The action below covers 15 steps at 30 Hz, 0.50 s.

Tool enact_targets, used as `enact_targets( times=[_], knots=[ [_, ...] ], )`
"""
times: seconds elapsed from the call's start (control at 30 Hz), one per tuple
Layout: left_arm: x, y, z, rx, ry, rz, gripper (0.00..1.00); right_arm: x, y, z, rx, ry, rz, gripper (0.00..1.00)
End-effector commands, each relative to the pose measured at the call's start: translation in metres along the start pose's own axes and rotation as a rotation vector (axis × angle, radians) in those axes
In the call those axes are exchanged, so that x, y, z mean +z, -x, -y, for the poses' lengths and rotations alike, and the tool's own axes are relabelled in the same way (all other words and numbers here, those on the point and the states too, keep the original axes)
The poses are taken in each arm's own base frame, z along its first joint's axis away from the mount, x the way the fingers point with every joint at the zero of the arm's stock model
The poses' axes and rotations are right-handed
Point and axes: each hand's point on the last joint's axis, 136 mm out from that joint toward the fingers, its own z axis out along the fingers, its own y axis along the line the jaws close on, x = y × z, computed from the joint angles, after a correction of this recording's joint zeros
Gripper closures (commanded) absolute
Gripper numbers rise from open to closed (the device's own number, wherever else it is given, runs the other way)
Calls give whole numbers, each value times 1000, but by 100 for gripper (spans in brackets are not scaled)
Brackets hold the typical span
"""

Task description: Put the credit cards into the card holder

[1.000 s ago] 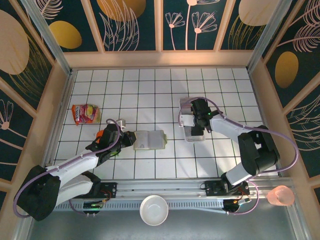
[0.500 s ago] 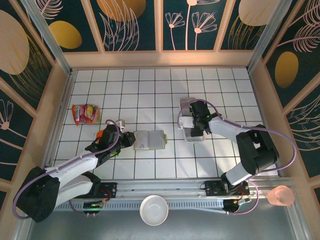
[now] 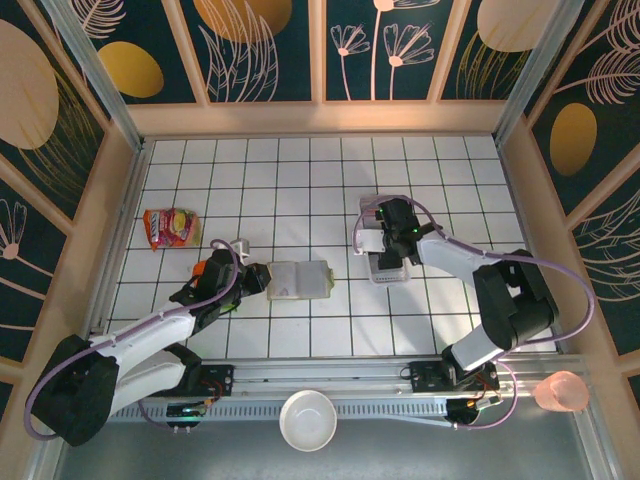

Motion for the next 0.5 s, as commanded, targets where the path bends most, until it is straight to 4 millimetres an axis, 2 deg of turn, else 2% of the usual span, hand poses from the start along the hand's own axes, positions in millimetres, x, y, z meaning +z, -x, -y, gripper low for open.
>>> enact_targets(
  times=[0.0, 0.2, 0.47],
  knots=[
    [0, -1, -4, -13, 15, -2, 90, 8, 1, 23, 6, -69, -1, 1],
    [0, 0, -6, -16, 18, 5, 90, 5, 0, 22, -28, -56, -7, 1],
    [2, -3, -6, -15, 18, -11, 91, -13, 0, 22, -42, -57, 3, 23]
  ],
)
